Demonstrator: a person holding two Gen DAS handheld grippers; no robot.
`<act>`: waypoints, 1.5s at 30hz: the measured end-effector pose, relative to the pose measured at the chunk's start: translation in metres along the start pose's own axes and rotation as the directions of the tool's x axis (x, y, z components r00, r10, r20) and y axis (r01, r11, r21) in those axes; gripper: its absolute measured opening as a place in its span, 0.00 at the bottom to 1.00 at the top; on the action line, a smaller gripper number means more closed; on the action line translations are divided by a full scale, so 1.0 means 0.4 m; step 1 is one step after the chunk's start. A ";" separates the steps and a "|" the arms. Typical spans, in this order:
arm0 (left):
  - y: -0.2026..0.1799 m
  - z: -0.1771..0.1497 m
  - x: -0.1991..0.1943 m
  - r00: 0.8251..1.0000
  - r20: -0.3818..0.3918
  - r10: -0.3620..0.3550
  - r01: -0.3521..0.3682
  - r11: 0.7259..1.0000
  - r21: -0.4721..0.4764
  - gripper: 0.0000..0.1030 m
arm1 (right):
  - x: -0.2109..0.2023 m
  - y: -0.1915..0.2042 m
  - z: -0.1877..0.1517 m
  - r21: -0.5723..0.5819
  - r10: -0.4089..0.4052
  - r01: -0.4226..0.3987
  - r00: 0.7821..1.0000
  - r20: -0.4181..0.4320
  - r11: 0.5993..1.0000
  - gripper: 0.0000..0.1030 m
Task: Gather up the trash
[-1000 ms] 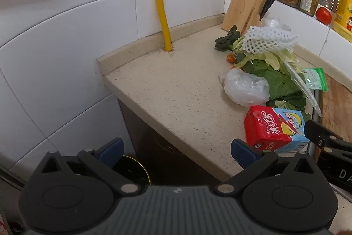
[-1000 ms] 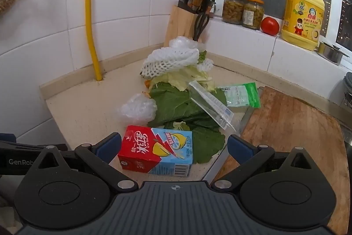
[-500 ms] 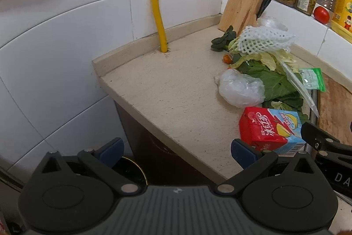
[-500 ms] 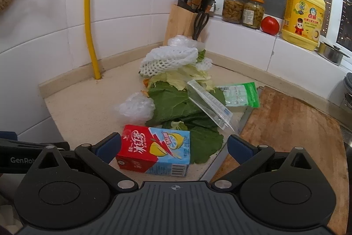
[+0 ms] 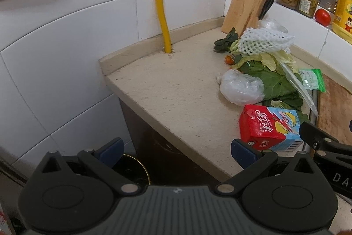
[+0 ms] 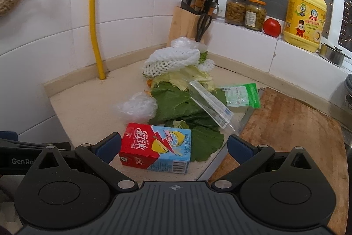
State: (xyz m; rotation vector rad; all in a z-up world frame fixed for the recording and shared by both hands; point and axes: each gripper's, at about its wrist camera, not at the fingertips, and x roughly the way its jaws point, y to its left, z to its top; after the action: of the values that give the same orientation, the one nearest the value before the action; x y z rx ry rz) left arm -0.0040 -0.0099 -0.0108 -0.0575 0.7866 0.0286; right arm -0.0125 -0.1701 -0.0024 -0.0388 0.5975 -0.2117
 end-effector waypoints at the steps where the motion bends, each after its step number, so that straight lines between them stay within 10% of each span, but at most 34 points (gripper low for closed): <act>1: 0.000 0.000 0.000 1.000 0.000 0.003 -0.003 1.000 -0.001 0.98 | 0.000 0.001 0.000 -0.001 0.004 -0.004 1.000 0.001 1.000 1.00; 45: 0.043 -0.032 -0.018 0.997 -0.019 0.070 -0.071 0.996 -0.062 0.97 | 0.007 0.041 -0.004 -0.045 0.089 -0.089 0.996 -0.022 0.995 1.00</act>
State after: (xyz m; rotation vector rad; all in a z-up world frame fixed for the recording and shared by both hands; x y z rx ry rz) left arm -0.0189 0.0066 -0.0153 -0.0891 0.8039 0.1195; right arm -0.0081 -0.1544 -0.0068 -0.0546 0.6227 -0.1118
